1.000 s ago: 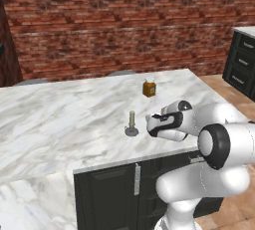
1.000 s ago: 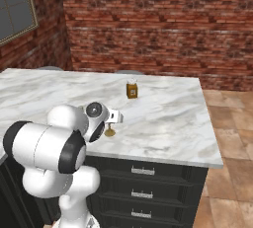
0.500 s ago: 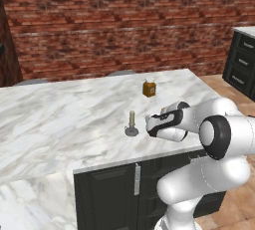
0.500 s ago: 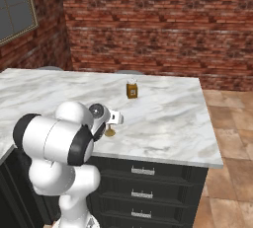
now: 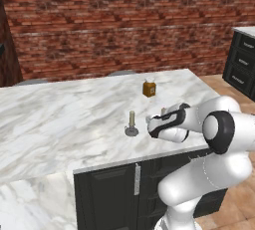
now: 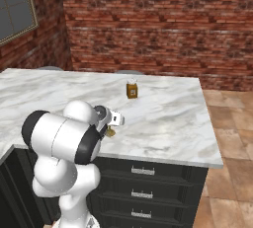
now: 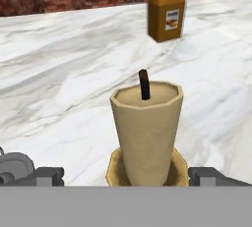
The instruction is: Pick the candle and candle from the dining table and place them in the open cabinet. Close the cabinet after placing the objects.
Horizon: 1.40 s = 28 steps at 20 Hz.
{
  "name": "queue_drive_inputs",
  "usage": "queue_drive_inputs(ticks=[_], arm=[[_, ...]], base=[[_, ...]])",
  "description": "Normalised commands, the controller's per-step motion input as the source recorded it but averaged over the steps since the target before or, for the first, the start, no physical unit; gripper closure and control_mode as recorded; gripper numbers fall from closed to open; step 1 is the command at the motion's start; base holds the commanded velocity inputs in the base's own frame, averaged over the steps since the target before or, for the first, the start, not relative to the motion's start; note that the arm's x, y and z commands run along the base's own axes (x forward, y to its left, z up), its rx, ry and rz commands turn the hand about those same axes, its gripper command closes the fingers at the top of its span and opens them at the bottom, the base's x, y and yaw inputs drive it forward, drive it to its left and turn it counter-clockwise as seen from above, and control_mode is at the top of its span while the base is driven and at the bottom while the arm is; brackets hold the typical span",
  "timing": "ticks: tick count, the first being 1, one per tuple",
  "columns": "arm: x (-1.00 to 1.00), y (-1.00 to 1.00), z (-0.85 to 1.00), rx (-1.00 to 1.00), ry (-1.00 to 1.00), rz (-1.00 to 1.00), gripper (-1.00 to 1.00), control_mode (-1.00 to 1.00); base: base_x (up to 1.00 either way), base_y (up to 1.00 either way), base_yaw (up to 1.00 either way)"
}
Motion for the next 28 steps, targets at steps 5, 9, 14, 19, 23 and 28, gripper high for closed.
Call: queue_drive_inputs(ticks=[5, 9, 14, 19, 23, 28], arm=[[0.0, 0.0, -0.02, 0.0, 0.0, 0.0, -1.0, -1.0], [0.0, 0.0, 0.0, 0.0, 0.0, 0.0, -1.0, -1.0], [0.0, 0.0, 0.0, 0.0, 0.0, 0.0, -1.0, -1.0], [0.0, 0.0, 0.0, 0.0, 0.0, 0.0, -1.0, -1.0], [0.0, 0.0, 0.0, 0.0, 0.0, 0.0, 1.0, -1.0], [0.0, 0.0, 0.0, 0.0, 0.0, 0.0, 1.0, -1.0]], base=[[0.0, 0.0, 0.0], [0.0, 0.0, 0.0], [0.0, 0.0, 0.0], [0.0, 0.0, 0.0], [0.0, 0.0, 0.0], [0.0, 0.0, 0.0]])
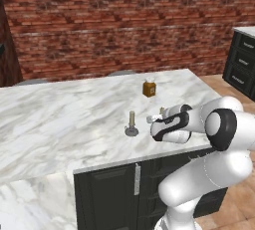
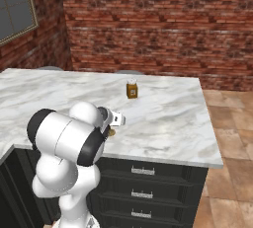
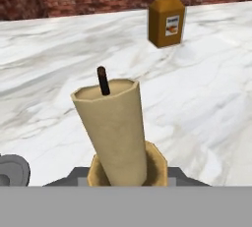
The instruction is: Pick the candle and candle from the dining table and place them in the open cabinet. Close the cabinet after placing the objects.
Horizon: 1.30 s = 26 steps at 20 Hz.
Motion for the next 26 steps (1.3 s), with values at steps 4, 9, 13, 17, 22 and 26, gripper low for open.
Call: queue_drive_inputs(ticks=[4, 9, 13, 17, 22, 26], arm=[[0.0, 0.0, 0.0, 0.0, 0.0, 0.0, 1.0, -1.0], [0.06, 0.0, 0.0, 0.0, 0.0, 0.0, 1.0, -1.0], [0.01, -0.01, 0.08, 0.0, 0.0, 0.0, 1.0, -1.0], [0.0, 0.0, 0.39, 0.0, 0.0, 0.0, 1.0, -1.0], [0.0, -0.01, 0.41, 0.0, 0.0, 0.0, 1.0, -1.0], [0.0, -0.1, 0.38, 0.02, 0.0, 0.0, 1.0, -1.0]], base=[[0.0, 0.0, 0.0], [0.0, 0.0, 0.0], [0.0, 0.0, 0.0], [0.0, 0.0, 0.0], [0.0, 0.0, 0.0], [0.0, 0.0, 0.0]])
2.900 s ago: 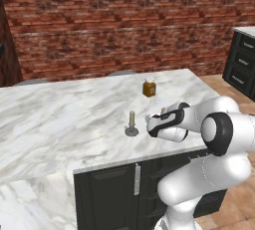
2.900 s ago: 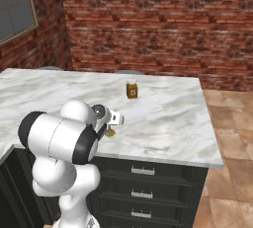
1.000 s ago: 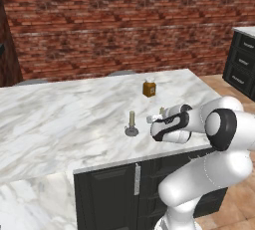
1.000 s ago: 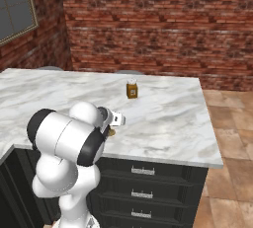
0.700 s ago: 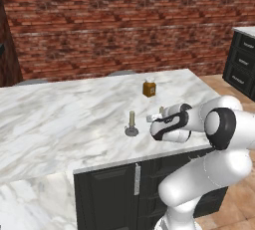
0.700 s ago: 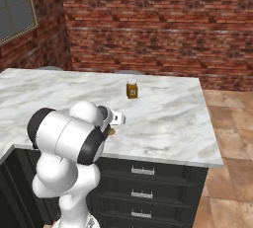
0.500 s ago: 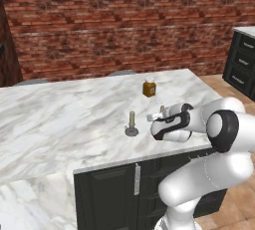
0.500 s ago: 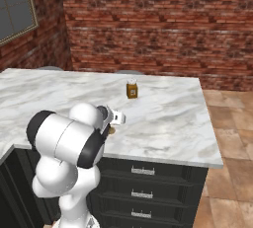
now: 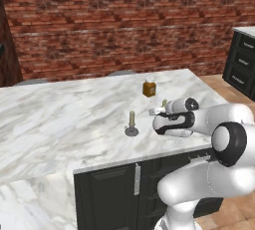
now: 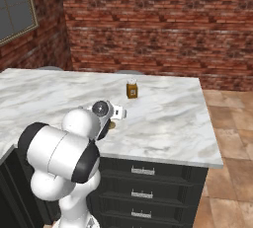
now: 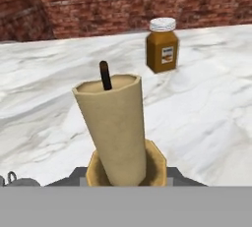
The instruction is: Pick the candle and candle from the dining table and place them in the open cabinet. Close the cabinet after placing the objects.
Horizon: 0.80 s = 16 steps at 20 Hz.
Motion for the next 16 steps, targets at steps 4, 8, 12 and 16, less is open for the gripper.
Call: queue_drive_inputs(ticks=[4, 8, 12, 16], arm=[[0.0, -0.17, 0.32, 0.02, 0.0, 0.0, 1.0, -1.0], [-0.12, -0.13, 0.21, 0.0, 0.0, 0.0, 1.0, -1.0], [-0.42, -0.13, 0.16, 0.01, 0.0, 0.0, 1.0, -1.0], [-0.61, -0.1, 0.09, 0.0, 0.0, 0.01, 1.0, -1.0]], base=[[0.0, 0.0, 0.0], [0.0, 0.0, 0.0], [0.0, 0.0, 0.0], [0.0, 0.0, 0.0]])
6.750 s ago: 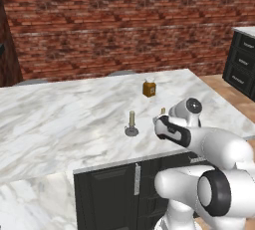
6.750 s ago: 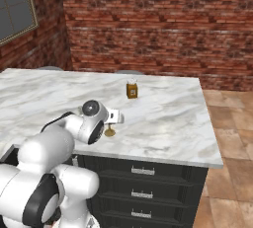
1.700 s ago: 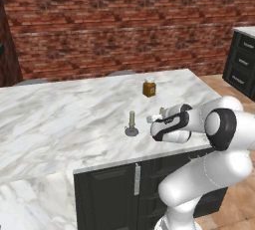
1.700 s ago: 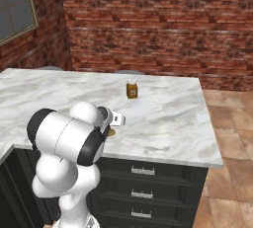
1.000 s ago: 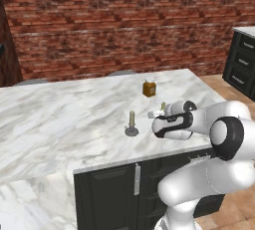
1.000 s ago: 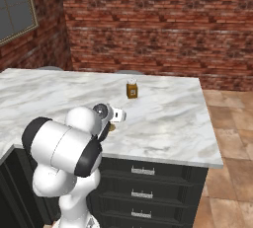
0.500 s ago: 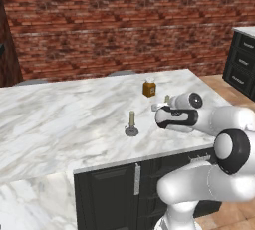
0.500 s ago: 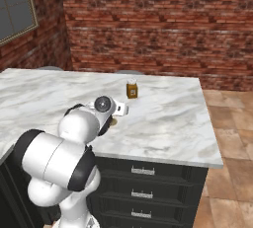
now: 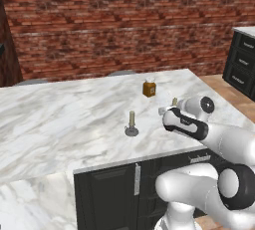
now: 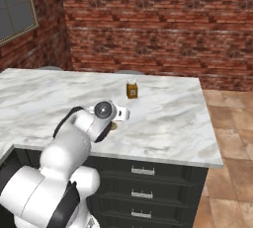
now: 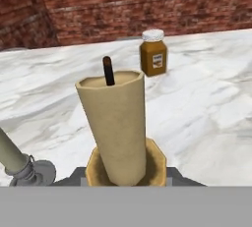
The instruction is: Pick the candle and candle from the dining table and place them in the open cabinet. Close the cabinet after placing the objects.
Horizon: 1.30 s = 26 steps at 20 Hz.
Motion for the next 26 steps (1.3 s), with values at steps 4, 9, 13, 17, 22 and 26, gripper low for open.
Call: queue_drive_inputs(ticks=[4, 9, 13, 17, 22, 26], arm=[[-0.5, -0.01, 0.13, 0.0, 0.0, 0.0, 1.0, -1.0], [-0.31, 0.0, 0.28, 0.0, 0.02, 0.0, 1.0, -1.0], [-0.3, -0.01, 0.37, 0.0, 0.05, 0.0, 1.0, -1.0], [-0.26, -0.01, 0.31, 0.0, 0.04, 0.0, 1.0, -1.0], [-0.08, 0.0, 0.34, 0.0, 0.02, 0.0, 1.0, -1.0], [-0.08, 0.0, 0.29, 0.0, 0.0, 0.0, 1.0, -1.0]], base=[[0.0, 0.0, 0.0], [0.0, 0.0, 0.0], [0.0, 0.0, 0.0], [0.0, 0.0, 0.0], [0.0, 0.0, 0.0], [0.0, 0.0, 0.0]])
